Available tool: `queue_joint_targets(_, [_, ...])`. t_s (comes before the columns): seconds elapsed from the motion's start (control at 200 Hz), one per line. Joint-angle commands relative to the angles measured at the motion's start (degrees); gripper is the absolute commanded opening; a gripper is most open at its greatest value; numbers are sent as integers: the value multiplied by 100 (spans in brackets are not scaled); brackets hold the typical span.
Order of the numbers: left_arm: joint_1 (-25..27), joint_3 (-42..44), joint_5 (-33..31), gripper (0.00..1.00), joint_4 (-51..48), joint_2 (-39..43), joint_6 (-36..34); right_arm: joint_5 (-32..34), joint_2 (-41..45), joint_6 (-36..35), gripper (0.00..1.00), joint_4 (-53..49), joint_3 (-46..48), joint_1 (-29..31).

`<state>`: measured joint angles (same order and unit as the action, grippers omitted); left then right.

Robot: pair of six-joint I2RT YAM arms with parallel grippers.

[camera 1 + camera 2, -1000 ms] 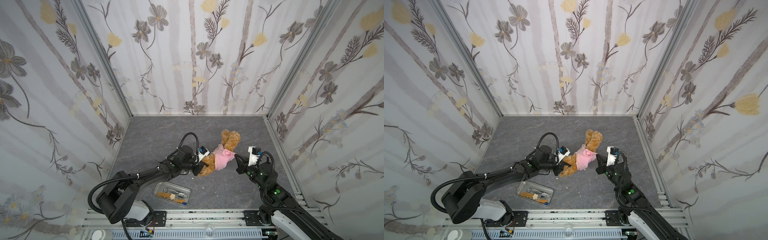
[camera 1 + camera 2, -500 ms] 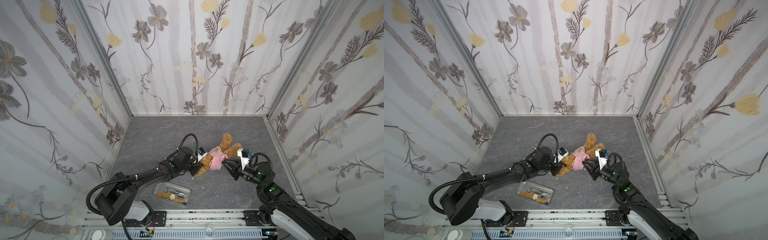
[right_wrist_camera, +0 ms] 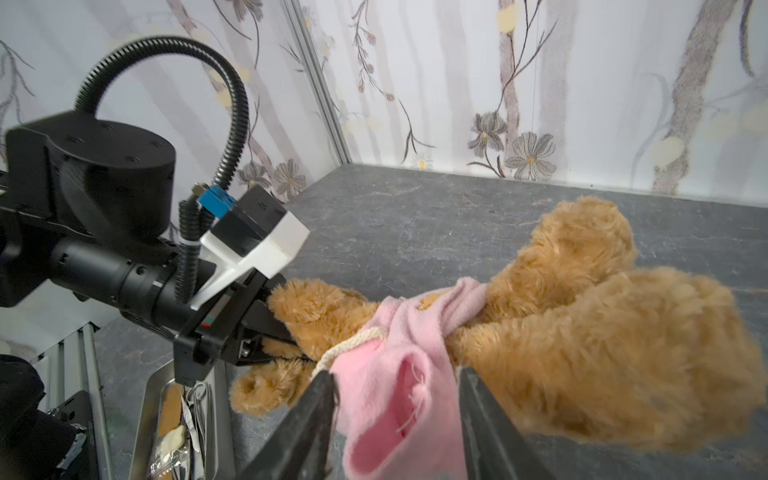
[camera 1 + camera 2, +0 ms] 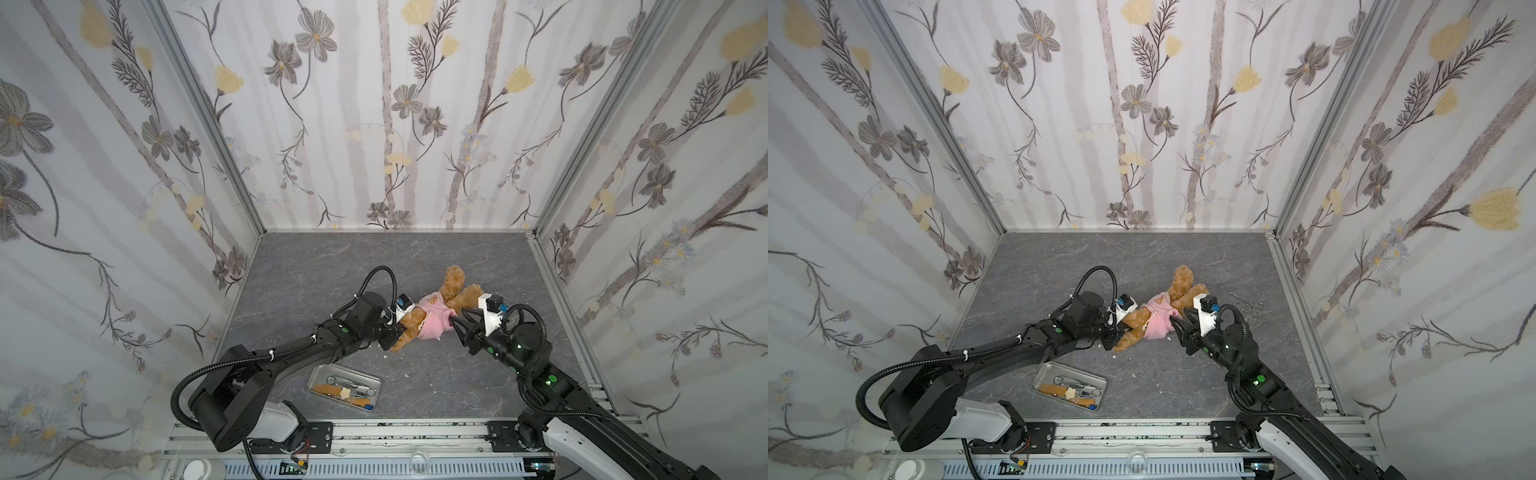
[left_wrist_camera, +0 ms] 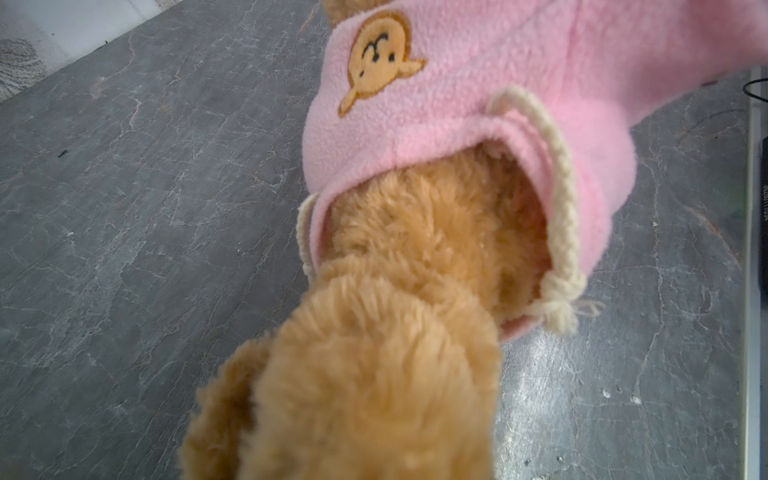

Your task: Dress the teddy bear

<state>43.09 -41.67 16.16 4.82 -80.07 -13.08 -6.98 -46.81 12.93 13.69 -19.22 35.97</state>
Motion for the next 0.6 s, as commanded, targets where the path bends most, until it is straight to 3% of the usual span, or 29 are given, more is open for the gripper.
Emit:
queue_joint_targets(0.0, [0,-69,54,0,186,37,-19,281,-150,-124,40,90,-40,87])
queue_joint_targets(0.1, [-2,-56,41,0,186,32,-2,174,-231,-83,14,397,-12,181])
queue_joint_targets(0.19, [-2,-37,-28,0,186,27,14,48,-306,17,0,675,-3,289])
queue_joint_targets(0.54, [-1,-169,8,0,186,-79,209,-177,-1373,580,0,1608,26,823])
queue_joint_targets(0.595, [-2,-168,18,0,186,-62,195,-181,-1500,535,9,1435,-79,833])
